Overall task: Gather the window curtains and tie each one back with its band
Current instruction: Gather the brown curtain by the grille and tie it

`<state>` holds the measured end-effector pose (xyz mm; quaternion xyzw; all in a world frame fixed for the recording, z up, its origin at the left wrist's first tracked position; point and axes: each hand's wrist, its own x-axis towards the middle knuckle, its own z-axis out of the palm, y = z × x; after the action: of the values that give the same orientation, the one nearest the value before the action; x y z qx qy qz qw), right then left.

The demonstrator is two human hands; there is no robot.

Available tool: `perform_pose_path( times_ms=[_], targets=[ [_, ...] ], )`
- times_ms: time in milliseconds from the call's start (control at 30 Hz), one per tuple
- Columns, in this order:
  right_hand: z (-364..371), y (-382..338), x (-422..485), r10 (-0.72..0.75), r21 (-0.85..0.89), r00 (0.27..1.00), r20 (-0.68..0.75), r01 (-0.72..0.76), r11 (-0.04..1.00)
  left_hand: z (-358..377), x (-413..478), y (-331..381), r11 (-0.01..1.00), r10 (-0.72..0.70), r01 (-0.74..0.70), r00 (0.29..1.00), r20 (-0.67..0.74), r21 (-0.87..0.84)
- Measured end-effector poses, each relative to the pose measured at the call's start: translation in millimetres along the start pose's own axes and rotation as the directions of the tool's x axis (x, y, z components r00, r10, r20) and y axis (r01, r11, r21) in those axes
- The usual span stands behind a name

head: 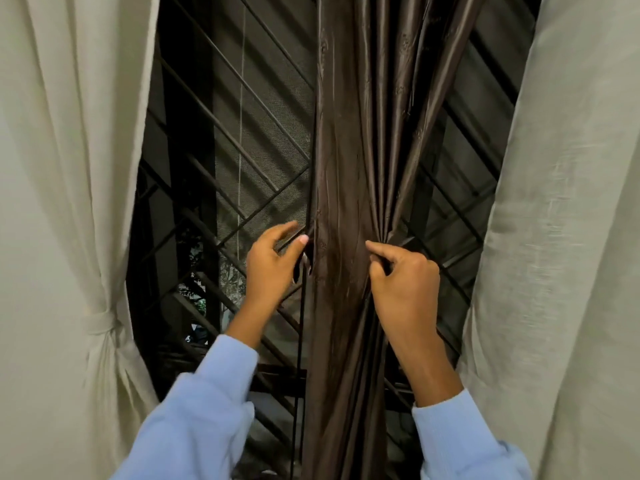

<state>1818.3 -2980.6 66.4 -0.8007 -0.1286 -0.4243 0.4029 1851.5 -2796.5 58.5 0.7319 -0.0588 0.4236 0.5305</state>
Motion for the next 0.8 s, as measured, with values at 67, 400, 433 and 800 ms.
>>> perform_pose_path(
  times_ms=[67,400,433,800],
  targets=[
    [0.1,-2.3,-2.0,-0.012,0.029,1.0,-0.001,0.012,0.999,-1.8,10.3,-4.4,0.963,-0.213,0.234,0.965,0.153,-0.133],
    [-1.6,-3.0,-6.9,-0.056,0.079,0.998,-0.023,0.058,0.995,3.6,-1.8,-9.5,0.872,-0.316,0.378,0.92,0.23,-0.311],
    [-1.9,-2.5,-7.6,-0.055,0.077,0.998,-0.027,0.057,0.995,3.9,-2.5,-9.0,0.87,-0.314,0.364,0.929,0.194,-0.333],
    [0.5,-3.4,-15.1,-0.092,0.068,0.993,-0.067,0.097,0.993,-4.1,-10.6,-11.1,0.97,-0.189,0.199,0.978,0.085,-0.137]
  ],
)
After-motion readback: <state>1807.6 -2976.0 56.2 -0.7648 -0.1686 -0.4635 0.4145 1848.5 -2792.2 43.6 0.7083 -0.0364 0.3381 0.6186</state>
